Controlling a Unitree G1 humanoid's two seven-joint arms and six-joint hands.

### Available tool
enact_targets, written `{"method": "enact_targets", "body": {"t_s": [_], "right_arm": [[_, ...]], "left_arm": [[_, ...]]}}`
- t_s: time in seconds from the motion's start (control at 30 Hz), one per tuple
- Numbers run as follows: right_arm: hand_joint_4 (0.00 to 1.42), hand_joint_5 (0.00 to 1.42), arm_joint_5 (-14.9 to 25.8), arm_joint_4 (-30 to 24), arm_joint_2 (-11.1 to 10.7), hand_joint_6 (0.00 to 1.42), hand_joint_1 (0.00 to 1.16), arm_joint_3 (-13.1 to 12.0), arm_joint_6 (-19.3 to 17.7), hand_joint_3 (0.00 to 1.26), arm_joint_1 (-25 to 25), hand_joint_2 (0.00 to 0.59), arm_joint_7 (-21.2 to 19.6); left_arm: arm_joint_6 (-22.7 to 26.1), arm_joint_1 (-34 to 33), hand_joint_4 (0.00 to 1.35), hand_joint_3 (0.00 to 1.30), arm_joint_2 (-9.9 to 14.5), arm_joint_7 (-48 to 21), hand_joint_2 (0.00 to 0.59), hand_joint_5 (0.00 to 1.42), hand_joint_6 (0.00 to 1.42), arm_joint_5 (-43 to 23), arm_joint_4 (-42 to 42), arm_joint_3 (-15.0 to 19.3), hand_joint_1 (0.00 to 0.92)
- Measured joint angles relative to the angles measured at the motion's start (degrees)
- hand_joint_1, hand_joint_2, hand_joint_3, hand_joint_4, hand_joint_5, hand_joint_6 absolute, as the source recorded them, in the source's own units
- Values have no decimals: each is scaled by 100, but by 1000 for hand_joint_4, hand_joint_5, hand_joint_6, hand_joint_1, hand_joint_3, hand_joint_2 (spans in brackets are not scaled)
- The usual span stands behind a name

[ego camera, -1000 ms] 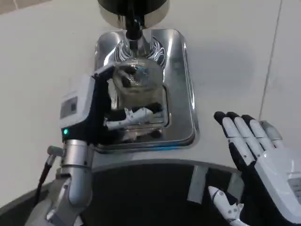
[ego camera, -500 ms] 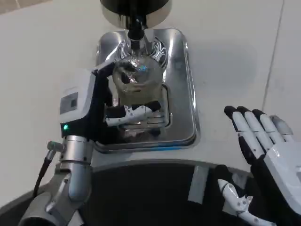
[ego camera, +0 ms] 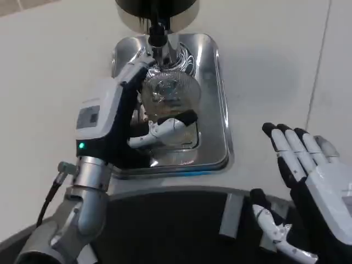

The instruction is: Grasp the cup under the faucet to collect the drink, then remove the cup.

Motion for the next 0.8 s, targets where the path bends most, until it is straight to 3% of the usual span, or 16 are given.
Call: {"method": "enact_targets", "body": {"t_s": [0.43,0.57,0.6,0.7,0.8], "right_arm": [[0,0,157,-20,87,0,222,129,-3,0,-12,537,-3],[0,0,353,-34,81,0,220,86,-2,0,-83,537,-2],[0,0,476,-40,83,0,219,54,-3,0,-144,537,-1],[0,0,716,-38,85,0,218,-34,21,0,-271,537,1],[0,0,1064,-37,93,0,216,-146,92,0,-552,537,39]], "left_arm": [[297,666,159,261,275,-130,6,602,811,-224,-849,355,100],[347,1157,146,258,467,-272,4,565,744,-343,-1398,633,100],[375,1478,145,258,573,-321,10,556,732,-453,-1699,840,102],[477,1975,136,250,741,-430,24,508,653,-554,-2127,1145,116],[693,2706,11,139,957,-586,17,307,370,-590,-2716,1461,41]]}}
